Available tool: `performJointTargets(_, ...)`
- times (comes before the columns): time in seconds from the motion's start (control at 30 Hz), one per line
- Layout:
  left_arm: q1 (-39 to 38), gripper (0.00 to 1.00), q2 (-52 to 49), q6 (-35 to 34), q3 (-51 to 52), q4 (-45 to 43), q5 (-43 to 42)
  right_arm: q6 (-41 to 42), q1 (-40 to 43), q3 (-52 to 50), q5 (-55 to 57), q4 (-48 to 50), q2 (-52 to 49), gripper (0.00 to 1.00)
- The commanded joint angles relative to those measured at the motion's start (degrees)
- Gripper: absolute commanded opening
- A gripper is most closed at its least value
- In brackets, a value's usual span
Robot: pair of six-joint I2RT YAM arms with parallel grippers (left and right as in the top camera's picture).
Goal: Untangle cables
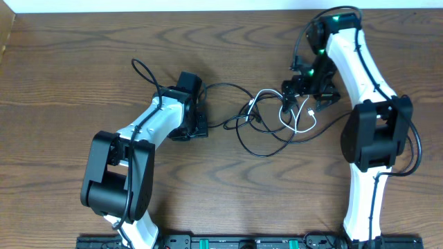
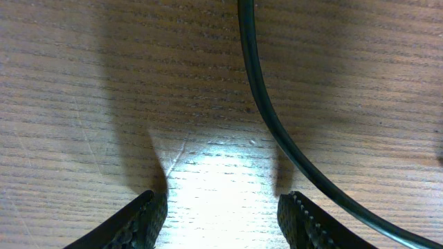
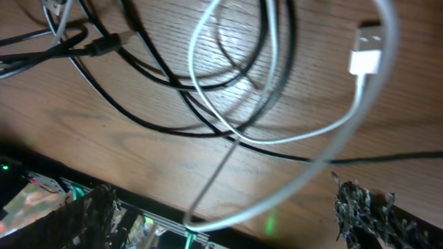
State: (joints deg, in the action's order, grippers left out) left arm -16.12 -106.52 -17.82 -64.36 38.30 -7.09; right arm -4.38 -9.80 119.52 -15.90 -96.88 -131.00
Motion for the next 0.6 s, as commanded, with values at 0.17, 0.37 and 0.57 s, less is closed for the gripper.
performJointTargets(0.17,0.31,0.57,-1.01,-0.09,0.39,0.17,1.11,2.25,-5.75,-1.07,0.07,-0.48,-0.42,0.92)
performJointTargets(0.37,0.31,0.57,-1.01,-0.09,0.39,0.22,1.14,9.03,-8.2,-4.96,10.27,-0.48,-0.42,0.88)
performJointTargets(0.57,0.31,0.57,-1.01,-0.11,0.42,0.15,1.14,9.05,-8.28,-9.01,10.43,-0.63,-0.42,0.56)
